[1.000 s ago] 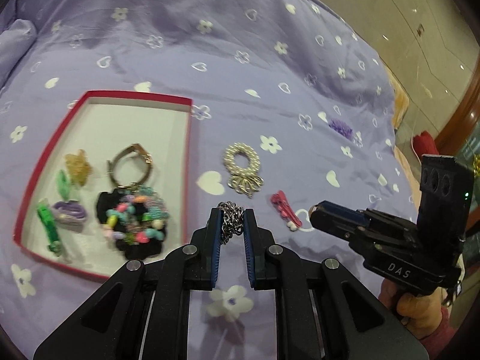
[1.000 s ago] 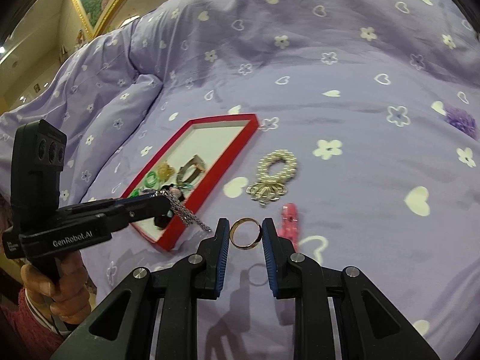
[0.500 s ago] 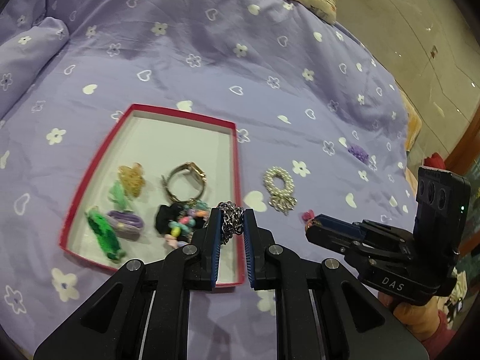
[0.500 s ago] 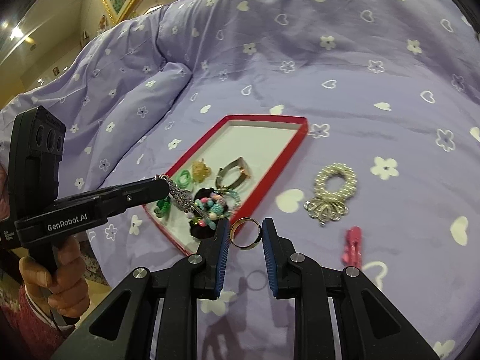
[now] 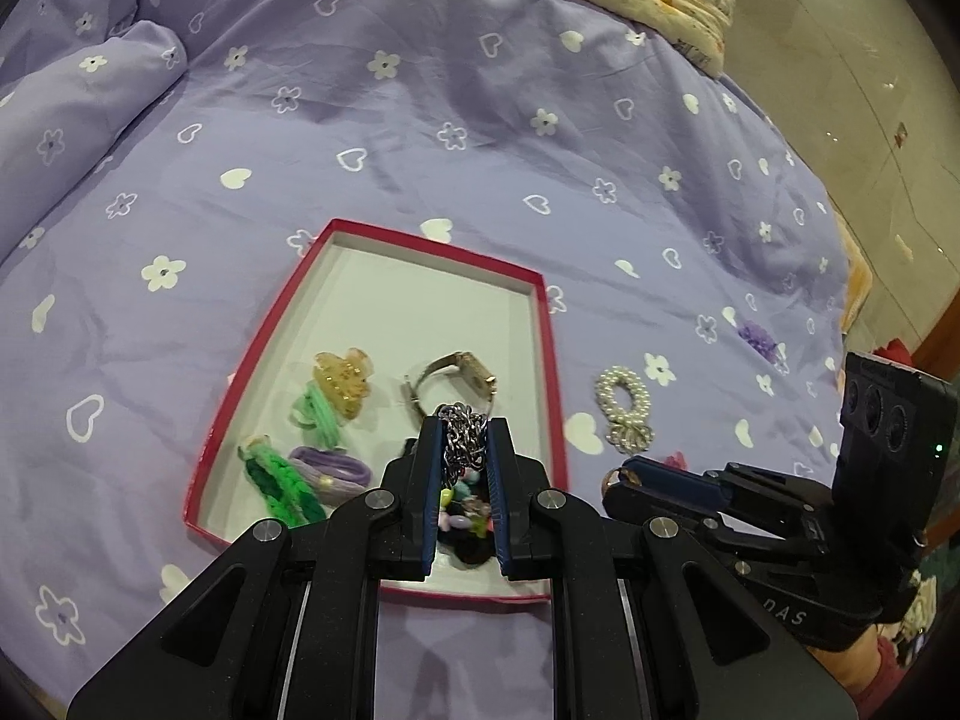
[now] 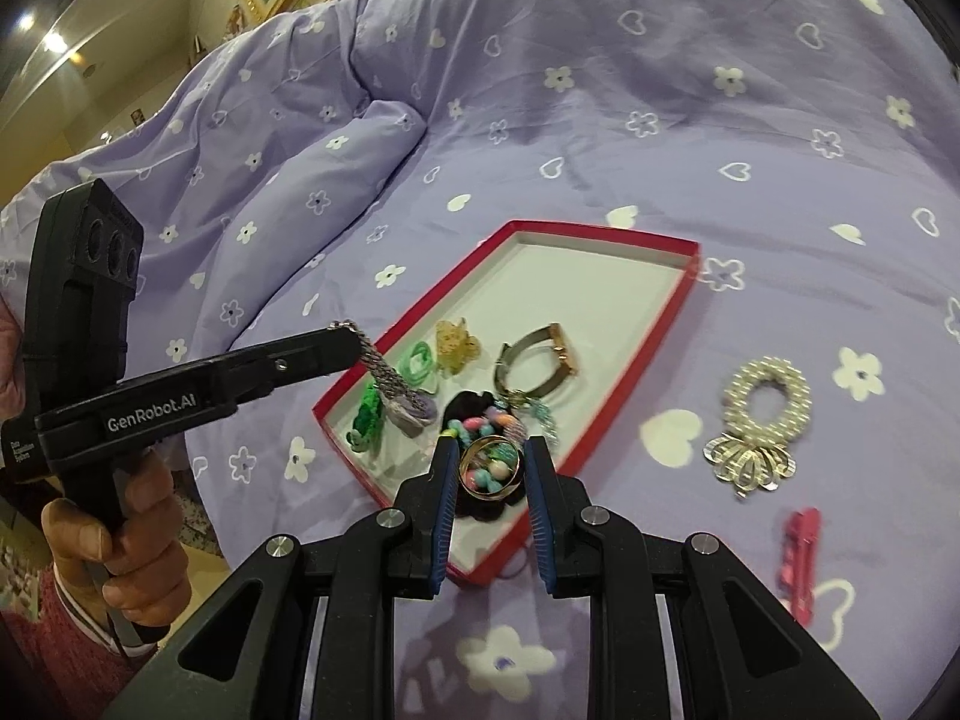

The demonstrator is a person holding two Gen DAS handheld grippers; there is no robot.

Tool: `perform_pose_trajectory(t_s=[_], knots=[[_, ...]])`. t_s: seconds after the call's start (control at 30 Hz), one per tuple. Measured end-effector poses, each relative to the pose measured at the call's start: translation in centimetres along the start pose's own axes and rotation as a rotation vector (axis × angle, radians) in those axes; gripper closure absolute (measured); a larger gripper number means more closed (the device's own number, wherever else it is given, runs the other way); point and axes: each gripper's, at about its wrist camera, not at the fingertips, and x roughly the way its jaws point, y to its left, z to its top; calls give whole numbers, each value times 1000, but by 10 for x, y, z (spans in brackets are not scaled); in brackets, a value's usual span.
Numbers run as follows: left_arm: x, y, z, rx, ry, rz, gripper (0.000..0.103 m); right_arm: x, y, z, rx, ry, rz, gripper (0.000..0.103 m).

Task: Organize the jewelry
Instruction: 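Lower the chain and ring into the tray and open both tools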

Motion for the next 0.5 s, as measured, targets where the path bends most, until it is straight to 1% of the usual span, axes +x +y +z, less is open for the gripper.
perform_pose_trajectory(t_s=[0.27,0.5], knots=[[12,22,-3,-34,23,25,91,36,13,3,-41,56,10,81],[19,42,-1,-61,31,44,91,53,9,12,-40,63,-5,81]])
